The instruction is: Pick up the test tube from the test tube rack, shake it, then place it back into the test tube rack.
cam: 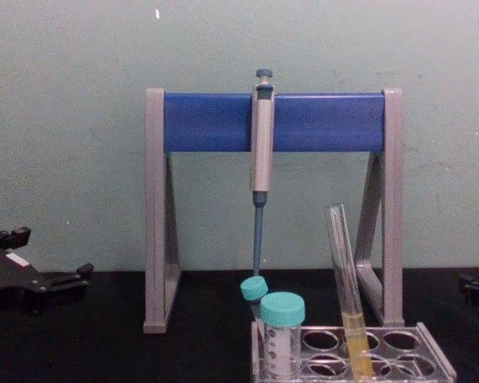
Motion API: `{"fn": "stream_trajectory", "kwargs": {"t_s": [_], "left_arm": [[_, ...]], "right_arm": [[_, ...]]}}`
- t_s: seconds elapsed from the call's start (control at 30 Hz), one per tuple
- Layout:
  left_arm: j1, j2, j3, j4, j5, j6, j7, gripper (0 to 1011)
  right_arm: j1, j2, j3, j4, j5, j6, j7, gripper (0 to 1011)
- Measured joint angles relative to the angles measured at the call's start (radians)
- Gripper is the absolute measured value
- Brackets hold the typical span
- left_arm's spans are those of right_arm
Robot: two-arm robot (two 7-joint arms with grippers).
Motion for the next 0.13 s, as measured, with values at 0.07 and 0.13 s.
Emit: {"fn": "stream_trajectory", "kwargs": {"t_s": [0.07, 0.13], "left_arm": [[0.0, 0.0, 0.0, 0.0, 0.0, 0.0, 0.0, 1001], [0.0, 0.0, 0.0, 0.0, 0.0, 0.0, 0.0, 1001]], "right_arm": [[0.0, 0.0, 0.0, 0.0, 0.0, 0.0, 0.0, 1000], [0.0, 0.0, 0.0, 0.0, 0.0, 0.0, 0.0, 1000]]}}
